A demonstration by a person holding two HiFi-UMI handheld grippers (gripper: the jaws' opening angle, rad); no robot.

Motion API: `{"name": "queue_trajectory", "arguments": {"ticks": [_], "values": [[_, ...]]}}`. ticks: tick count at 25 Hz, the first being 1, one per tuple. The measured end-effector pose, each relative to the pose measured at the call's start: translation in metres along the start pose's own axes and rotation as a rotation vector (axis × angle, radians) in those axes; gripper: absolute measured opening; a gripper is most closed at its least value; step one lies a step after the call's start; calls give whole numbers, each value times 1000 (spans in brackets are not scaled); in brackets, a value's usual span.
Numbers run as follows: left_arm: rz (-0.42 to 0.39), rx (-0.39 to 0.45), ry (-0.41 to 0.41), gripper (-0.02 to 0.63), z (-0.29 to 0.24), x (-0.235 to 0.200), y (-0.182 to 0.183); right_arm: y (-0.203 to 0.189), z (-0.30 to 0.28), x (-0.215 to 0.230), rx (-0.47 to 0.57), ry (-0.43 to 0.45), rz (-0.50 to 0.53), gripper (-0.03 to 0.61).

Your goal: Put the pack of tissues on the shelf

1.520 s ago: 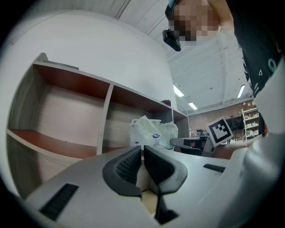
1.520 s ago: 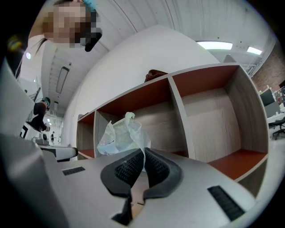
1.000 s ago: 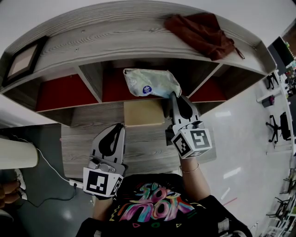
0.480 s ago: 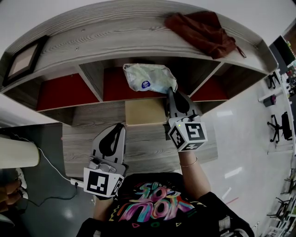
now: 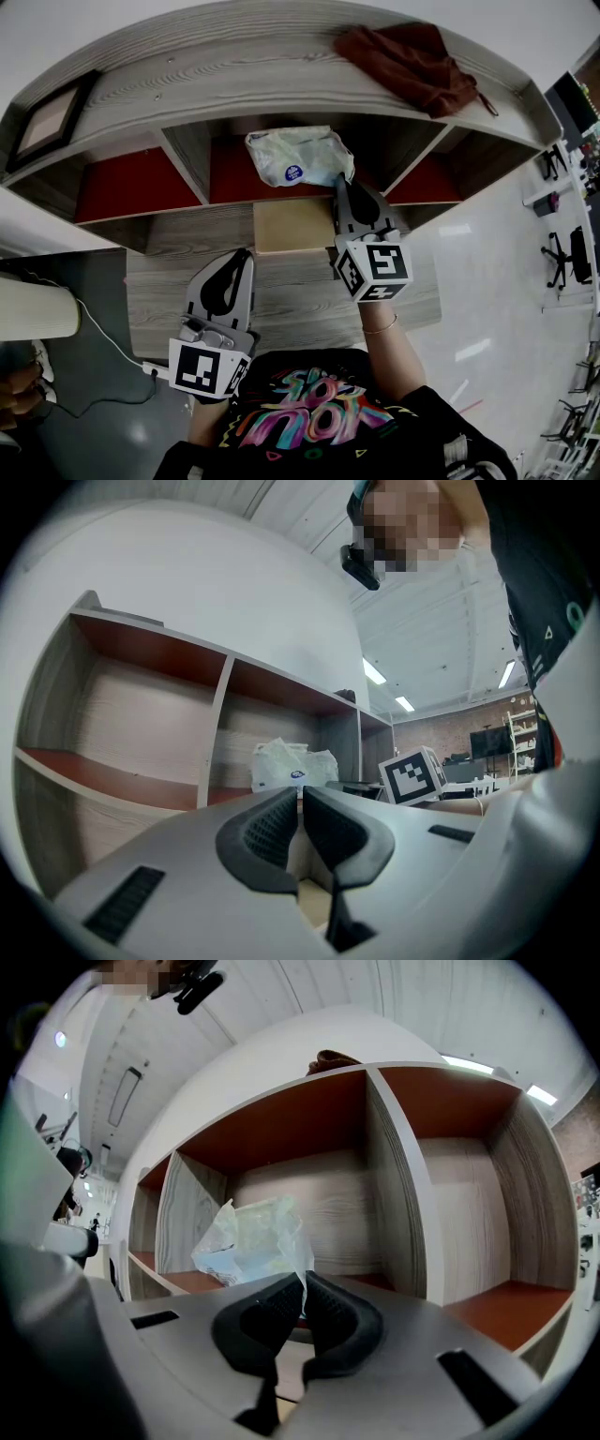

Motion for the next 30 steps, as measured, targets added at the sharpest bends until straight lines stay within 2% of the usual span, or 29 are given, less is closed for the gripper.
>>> {"name": "queue_trajectory", "arguments": {"ticks": [5,17,30], "values": [[-1,0,5,37,2,0,0,-1,1,1,5,3,-34,28],[5,6,13,37,7,-2,-1,2,9,-1,1,29,-121,111],[-3,2,18,37,7,-1,-1,4,26,-3,-12,69,-138,138]]}}
Point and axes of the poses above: the fingertips, and each gripper's own axes: z backward along the fingers, x to its right, y out of its top, the point moved 5 cm from there along z, backward along the fingers, and after that the axes turned 11 degrees about -z, right-handed, at the moved point
